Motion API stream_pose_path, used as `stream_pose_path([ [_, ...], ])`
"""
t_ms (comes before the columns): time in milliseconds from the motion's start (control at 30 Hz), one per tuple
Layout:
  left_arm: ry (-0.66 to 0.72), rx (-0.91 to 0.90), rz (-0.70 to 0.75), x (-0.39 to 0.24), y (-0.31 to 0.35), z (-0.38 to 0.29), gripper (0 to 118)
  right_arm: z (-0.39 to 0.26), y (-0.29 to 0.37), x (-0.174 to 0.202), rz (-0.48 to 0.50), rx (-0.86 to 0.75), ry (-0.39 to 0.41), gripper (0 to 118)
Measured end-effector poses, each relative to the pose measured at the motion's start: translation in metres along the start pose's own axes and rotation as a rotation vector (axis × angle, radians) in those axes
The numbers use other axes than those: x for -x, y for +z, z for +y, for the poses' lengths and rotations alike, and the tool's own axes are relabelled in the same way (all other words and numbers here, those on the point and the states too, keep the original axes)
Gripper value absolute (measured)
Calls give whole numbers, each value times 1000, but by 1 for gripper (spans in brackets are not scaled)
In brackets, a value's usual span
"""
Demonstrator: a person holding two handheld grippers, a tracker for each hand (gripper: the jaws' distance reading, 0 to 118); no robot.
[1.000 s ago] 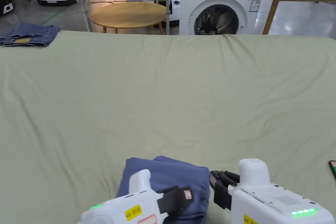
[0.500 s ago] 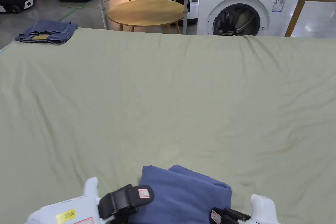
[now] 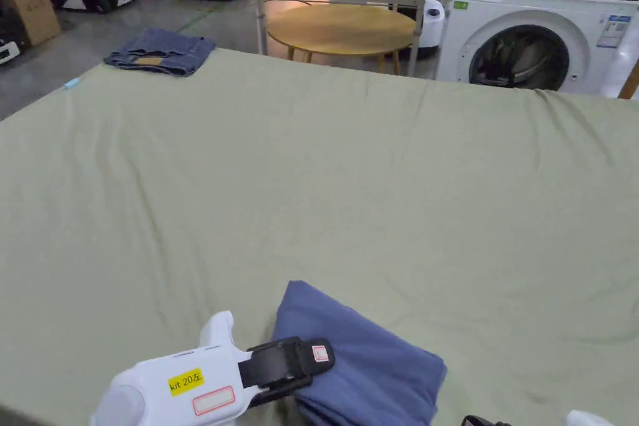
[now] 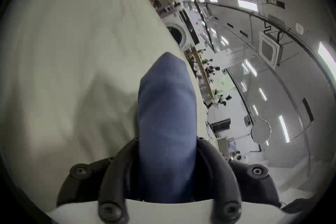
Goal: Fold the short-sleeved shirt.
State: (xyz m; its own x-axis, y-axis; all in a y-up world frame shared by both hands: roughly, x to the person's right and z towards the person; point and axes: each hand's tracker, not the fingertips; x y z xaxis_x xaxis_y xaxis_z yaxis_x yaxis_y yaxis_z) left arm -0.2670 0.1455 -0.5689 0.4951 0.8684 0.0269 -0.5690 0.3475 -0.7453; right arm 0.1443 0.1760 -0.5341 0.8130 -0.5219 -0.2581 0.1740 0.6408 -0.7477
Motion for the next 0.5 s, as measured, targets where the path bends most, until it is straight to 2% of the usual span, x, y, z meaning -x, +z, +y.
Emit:
stream_pose_path([
  [167,-55,-136,188,44,95,84,32,8,-13,26,1,-13,45,0],
  [300,-81,-221,321,77,164,149,32,7,-28,42,18,-10,45,0],
  [400,-51,-235,358,104,195,190,32,4,-40,56,25,3,50,0],
  [500,-43,-235,356,116,199,198,32,0,-48,64,30,16,61,0],
])
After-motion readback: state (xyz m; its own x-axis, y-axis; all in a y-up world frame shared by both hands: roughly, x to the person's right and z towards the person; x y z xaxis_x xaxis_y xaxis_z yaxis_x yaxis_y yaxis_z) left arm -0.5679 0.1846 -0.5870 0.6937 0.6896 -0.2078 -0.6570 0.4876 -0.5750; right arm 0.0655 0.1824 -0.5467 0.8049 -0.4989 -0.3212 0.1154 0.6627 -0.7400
